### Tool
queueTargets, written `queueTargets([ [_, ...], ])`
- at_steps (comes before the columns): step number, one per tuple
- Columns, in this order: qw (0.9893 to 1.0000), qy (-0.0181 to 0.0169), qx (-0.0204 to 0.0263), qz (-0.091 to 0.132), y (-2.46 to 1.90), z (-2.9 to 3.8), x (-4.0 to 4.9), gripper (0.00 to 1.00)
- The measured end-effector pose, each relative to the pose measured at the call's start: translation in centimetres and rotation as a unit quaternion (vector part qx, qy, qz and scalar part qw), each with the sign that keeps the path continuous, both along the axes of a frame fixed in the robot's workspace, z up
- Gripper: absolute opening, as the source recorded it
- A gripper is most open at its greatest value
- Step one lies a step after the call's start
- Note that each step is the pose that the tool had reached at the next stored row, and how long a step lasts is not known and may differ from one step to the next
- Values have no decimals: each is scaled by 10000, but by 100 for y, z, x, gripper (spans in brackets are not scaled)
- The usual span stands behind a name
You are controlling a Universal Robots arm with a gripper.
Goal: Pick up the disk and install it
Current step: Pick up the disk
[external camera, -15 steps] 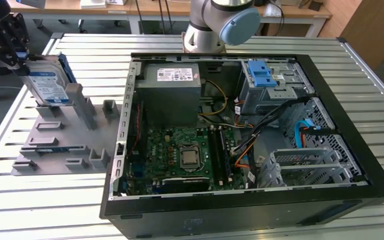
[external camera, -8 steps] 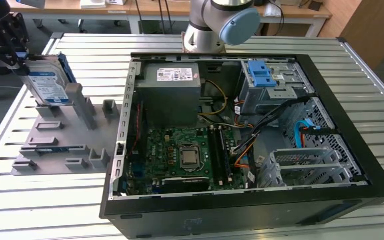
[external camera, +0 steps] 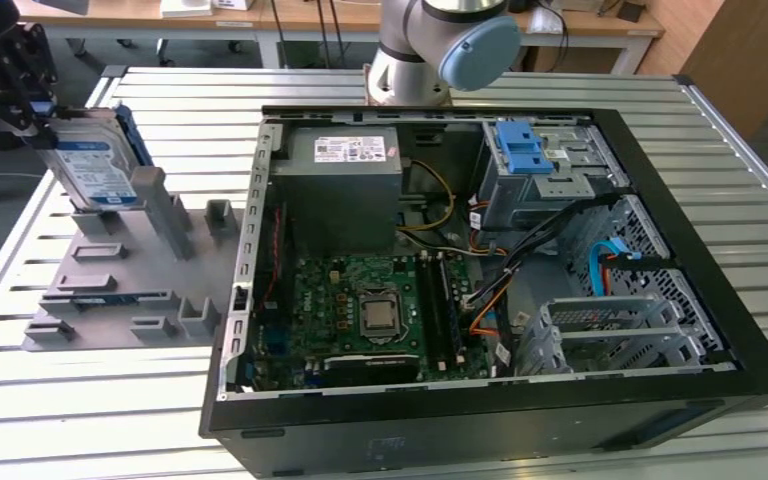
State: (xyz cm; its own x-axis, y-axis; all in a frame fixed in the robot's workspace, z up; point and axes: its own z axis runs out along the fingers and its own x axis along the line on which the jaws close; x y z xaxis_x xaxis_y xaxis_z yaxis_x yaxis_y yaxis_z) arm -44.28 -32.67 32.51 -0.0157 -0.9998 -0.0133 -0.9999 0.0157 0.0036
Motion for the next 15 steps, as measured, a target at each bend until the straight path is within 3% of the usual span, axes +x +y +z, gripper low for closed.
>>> queueTargets([
  [15, 10000, 2, 0, 0, 0, 19, 0, 36],
])
